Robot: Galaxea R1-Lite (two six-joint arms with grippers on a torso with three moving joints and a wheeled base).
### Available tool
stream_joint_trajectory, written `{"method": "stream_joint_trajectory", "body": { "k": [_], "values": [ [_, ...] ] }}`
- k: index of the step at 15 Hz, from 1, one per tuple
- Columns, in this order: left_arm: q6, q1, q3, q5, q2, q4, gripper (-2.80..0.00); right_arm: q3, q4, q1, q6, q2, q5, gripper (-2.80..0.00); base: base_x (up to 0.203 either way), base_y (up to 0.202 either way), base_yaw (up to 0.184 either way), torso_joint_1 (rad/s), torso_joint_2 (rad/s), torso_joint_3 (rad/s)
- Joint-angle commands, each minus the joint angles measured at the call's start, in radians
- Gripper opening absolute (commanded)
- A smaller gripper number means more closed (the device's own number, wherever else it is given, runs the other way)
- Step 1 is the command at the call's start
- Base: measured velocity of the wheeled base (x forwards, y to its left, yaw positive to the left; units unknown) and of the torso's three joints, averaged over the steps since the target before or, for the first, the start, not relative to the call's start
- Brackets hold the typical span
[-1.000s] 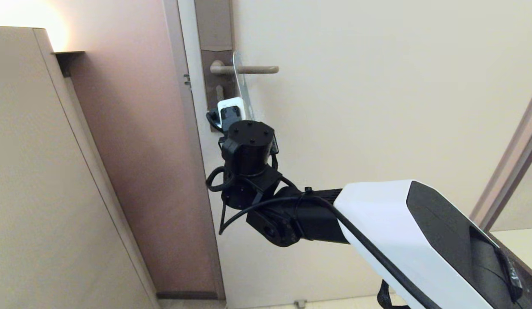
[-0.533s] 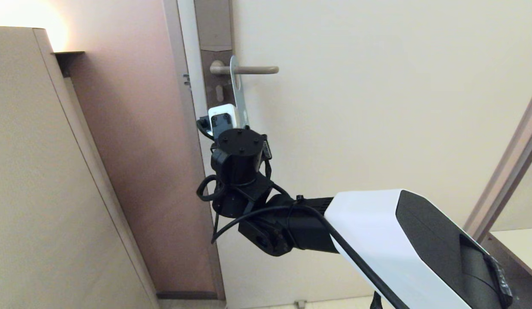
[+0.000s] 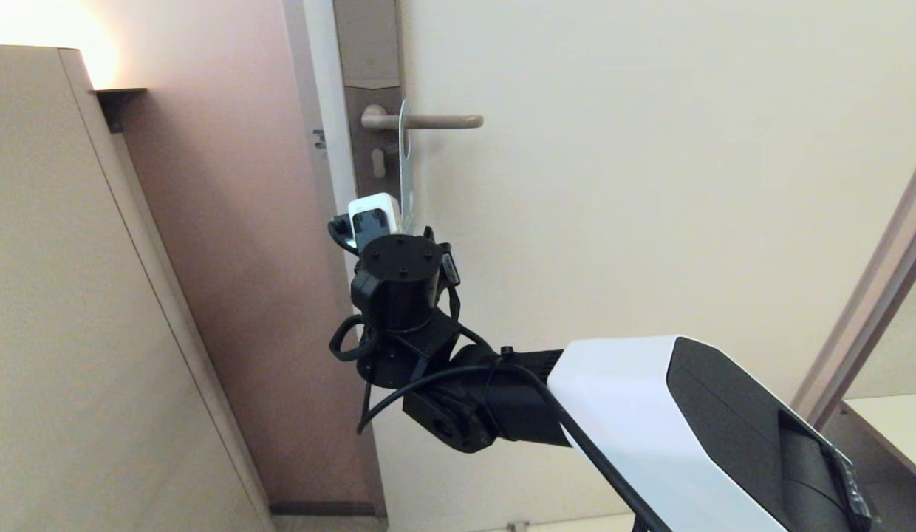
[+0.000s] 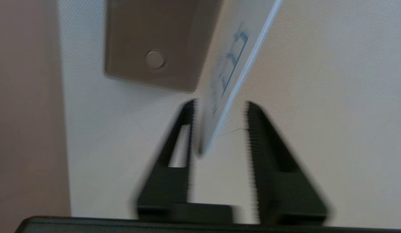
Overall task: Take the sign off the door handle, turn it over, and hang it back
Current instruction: Hang the sign back with the other side facing out
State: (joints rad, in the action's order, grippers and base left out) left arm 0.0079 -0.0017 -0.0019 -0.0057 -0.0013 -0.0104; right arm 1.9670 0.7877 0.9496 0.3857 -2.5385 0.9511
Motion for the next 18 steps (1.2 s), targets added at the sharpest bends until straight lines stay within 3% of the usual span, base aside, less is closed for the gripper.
{"method": "stream_joint_trajectory", "body": {
  "k": [1, 18],
  "values": [
    [0.0, 0.0, 0.0, 0.0, 0.001, 0.0, -2.8, 0.004, 0.007, 0.0, 0.002, -0.008, 0.005, 0.0, 0.0, 0.0, 0.0, 0.0, 0.0, 0.0],
    [0.0, 0.0, 0.0, 0.0, 0.001, 0.0, -2.8, -0.021, -0.007, 0.0, -0.002, 0.114, 0.005, 0.0, 0.0, 0.0, 0.0, 0.0, 0.0, 0.0]
  ]
}}
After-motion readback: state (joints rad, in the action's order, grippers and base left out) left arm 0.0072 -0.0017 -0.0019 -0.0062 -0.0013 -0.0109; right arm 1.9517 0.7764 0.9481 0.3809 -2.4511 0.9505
